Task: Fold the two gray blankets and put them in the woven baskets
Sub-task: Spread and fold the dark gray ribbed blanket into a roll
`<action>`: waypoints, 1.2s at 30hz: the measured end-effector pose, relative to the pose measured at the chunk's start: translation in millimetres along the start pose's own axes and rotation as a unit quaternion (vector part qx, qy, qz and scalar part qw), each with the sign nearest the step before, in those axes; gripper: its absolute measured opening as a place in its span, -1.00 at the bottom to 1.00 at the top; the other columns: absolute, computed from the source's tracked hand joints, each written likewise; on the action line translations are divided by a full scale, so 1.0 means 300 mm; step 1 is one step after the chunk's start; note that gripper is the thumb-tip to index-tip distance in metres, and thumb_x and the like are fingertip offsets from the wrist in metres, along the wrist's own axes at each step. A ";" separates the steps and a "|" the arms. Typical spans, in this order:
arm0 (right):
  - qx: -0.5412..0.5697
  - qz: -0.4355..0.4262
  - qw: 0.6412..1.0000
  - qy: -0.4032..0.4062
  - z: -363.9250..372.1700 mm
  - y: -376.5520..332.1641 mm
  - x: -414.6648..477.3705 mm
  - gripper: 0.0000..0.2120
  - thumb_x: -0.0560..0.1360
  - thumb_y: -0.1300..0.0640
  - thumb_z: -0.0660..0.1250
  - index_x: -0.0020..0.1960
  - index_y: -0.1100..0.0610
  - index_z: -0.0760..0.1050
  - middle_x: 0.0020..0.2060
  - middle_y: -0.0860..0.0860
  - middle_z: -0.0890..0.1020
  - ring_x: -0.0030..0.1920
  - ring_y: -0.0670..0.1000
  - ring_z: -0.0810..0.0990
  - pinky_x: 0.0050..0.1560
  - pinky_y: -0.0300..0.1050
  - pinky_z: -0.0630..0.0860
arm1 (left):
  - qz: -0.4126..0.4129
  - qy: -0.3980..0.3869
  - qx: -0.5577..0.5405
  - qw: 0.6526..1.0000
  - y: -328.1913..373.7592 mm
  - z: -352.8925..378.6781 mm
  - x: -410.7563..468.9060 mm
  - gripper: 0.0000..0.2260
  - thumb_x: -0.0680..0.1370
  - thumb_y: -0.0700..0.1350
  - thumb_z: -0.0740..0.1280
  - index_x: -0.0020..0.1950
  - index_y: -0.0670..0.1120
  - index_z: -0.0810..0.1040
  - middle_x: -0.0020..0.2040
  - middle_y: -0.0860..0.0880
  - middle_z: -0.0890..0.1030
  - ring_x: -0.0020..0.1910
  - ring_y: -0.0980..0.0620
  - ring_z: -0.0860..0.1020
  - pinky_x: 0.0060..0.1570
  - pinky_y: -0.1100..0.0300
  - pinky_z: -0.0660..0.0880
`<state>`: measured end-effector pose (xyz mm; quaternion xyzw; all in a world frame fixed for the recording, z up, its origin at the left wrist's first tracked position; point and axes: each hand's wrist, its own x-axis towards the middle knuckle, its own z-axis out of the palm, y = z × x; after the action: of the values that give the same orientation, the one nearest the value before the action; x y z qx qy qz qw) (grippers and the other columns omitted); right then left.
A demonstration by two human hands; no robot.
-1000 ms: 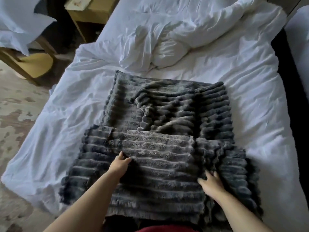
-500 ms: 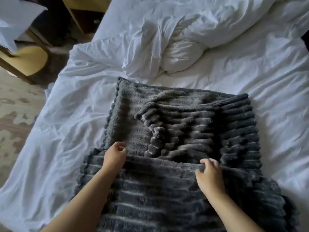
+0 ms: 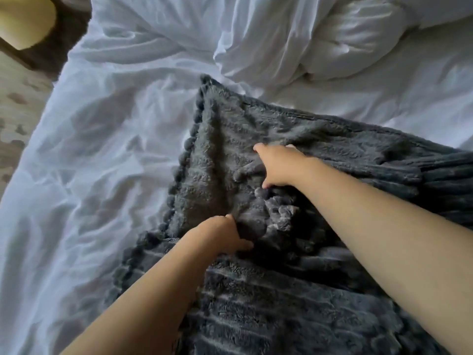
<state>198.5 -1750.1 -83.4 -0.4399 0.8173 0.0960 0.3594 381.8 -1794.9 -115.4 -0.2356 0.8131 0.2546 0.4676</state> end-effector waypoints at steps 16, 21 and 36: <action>0.487 0.002 0.808 0.331 -0.288 -0.124 0.351 -0.84 0.52 0.16 0.35 0.08 0.15 0.57 -0.09 0.02 0.60 -0.06 -0.03 0.52 -0.18 -0.33 0.36 | -0.038 0.177 -0.370 0.911 -0.173 -0.075 -0.135 -0.59 0.41 0.24 0.40 0.16 0.10 0.45 -0.06 0.13 0.55 -0.03 0.09 0.55 -0.08 0.23 0.41; 0.444 -0.026 0.865 0.233 -0.191 -0.128 0.368 -0.79 0.53 -0.03 0.35 0.03 0.11 0.56 -0.27 -0.12 0.49 -0.19 -0.06 0.45 -0.25 -0.30 0.30 | -0.023 0.216 -0.573 0.791 -0.095 -0.221 0.022 -0.40 0.41 0.24 0.40 0.35 -0.02 0.41 0.15 0.03 0.60 0.08 0.05 0.59 0.13 0.10 0.52; 0.327 0.063 0.934 0.131 -0.215 0.226 0.363 -0.55 0.48 -0.18 0.35 -0.05 0.25 0.60 -0.05 0.10 0.67 -0.16 0.06 0.55 -0.12 -0.18 0.33 | -0.169 0.316 -0.392 0.847 -0.226 -0.387 0.202 -0.92 0.50 -0.16 0.29 -0.05 -0.14 0.53 -0.18 -0.16 0.58 -0.02 -0.19 0.57 -0.17 0.15 0.36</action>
<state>74.0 -1811.1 -120.9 -0.2545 0.8693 -0.2128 0.3664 322.3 -1928.8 -131.7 -0.6009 0.6970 0.3809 0.0896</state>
